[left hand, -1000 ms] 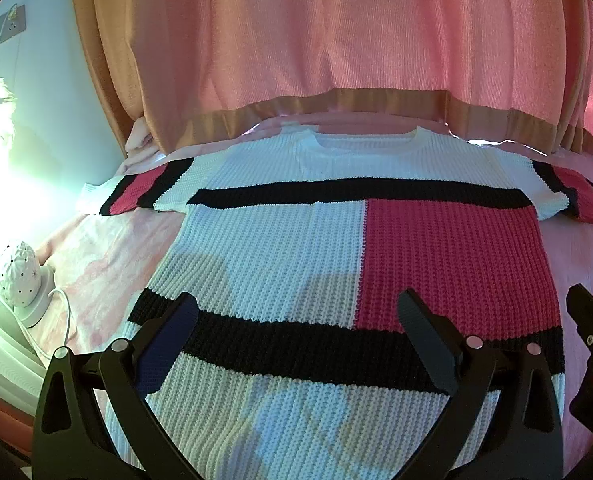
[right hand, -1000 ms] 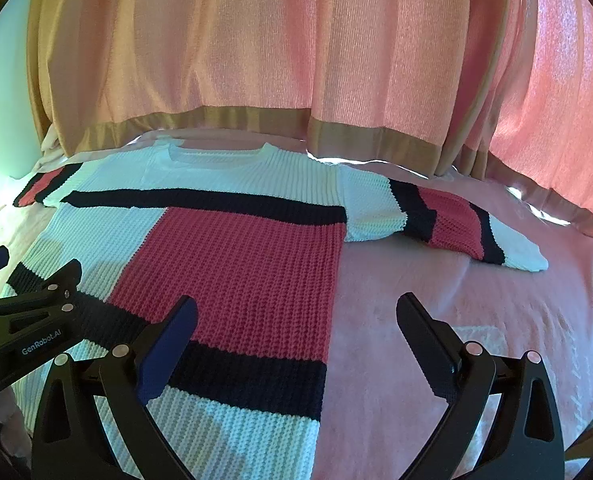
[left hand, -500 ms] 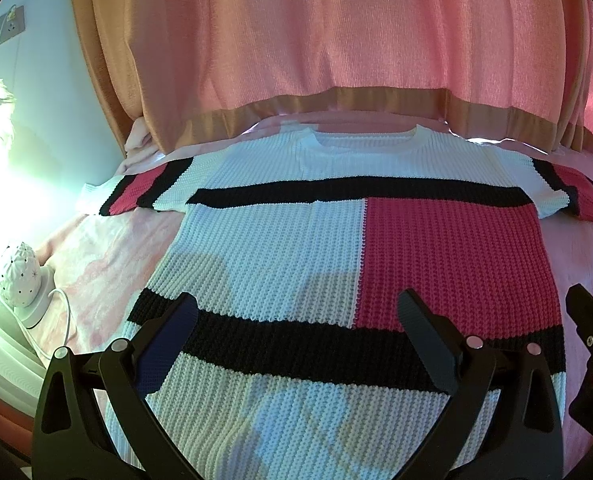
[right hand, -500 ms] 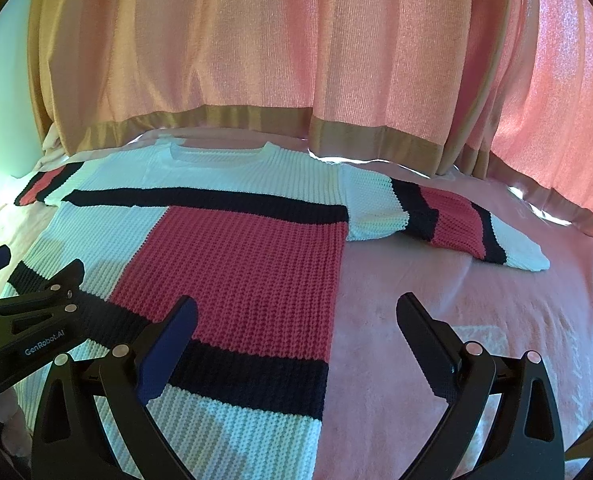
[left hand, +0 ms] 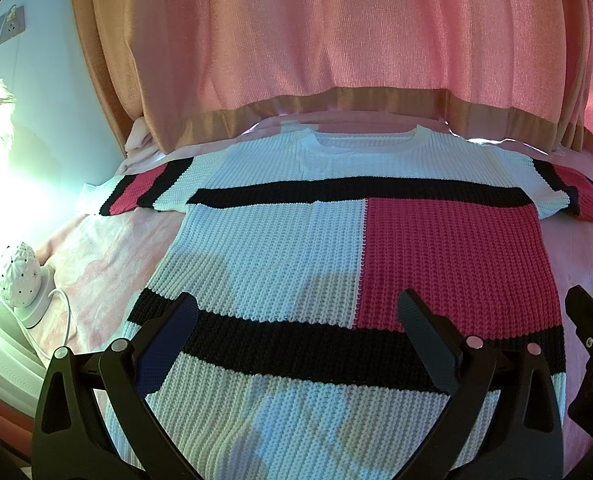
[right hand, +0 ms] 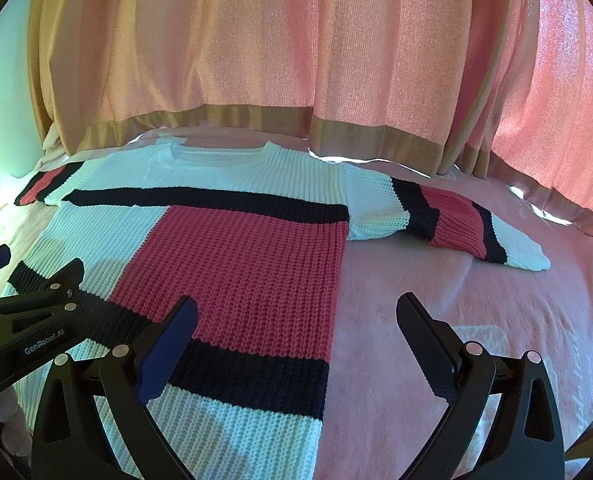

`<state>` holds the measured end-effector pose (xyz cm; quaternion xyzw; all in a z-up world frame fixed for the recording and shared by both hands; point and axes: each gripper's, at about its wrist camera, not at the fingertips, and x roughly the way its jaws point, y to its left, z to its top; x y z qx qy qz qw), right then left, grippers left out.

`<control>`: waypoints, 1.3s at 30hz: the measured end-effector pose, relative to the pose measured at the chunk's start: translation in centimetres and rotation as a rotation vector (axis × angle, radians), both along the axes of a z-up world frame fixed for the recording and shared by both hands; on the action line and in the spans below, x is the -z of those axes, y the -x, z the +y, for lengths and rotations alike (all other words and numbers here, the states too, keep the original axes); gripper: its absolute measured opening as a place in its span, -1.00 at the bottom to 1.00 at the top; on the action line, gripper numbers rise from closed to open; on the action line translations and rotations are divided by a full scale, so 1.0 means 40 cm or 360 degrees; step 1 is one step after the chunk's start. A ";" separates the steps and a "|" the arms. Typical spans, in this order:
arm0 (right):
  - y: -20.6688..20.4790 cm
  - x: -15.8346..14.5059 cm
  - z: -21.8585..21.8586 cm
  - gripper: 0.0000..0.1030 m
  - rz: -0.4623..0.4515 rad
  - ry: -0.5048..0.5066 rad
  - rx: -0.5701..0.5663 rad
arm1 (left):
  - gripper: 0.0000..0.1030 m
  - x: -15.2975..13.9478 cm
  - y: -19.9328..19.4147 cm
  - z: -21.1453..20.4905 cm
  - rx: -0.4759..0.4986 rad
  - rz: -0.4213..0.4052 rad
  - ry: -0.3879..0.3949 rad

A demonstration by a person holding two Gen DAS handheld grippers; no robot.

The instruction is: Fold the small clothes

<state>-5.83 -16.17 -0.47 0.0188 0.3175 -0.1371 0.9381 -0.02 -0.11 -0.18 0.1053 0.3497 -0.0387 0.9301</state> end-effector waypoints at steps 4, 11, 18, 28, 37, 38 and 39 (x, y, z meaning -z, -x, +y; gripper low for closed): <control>0.002 -0.001 0.004 0.90 0.0000 -0.0003 0.0001 | 0.90 0.000 0.001 0.000 0.0002 -0.0002 0.0001; -0.002 -0.004 -0.003 0.90 0.0002 -0.0006 -0.0001 | 0.90 0.000 0.001 -0.002 0.0005 0.0012 0.0006; -0.004 -0.008 -0.004 0.90 0.0003 -0.0009 -0.0003 | 0.90 -0.002 -0.002 -0.008 0.0006 -0.0004 -0.0009; 0.040 -0.133 -0.337 0.87 -0.0206 -0.0424 0.0148 | 0.90 -0.079 -0.050 0.059 -0.0100 0.0047 0.0375; 0.019 0.008 -0.921 0.54 -0.0099 -0.1173 0.0556 | 0.90 -0.096 -0.075 0.066 -0.0210 -0.0033 0.0424; 0.015 0.035 -0.948 0.50 -0.0069 -0.1188 0.0593 | 0.90 -0.096 -0.078 0.062 -0.0211 -0.0028 0.0425; 0.008 0.072 -0.980 0.47 -0.0018 -0.1220 0.0630 | 0.90 -0.095 -0.081 0.057 -0.0210 -0.0030 0.0422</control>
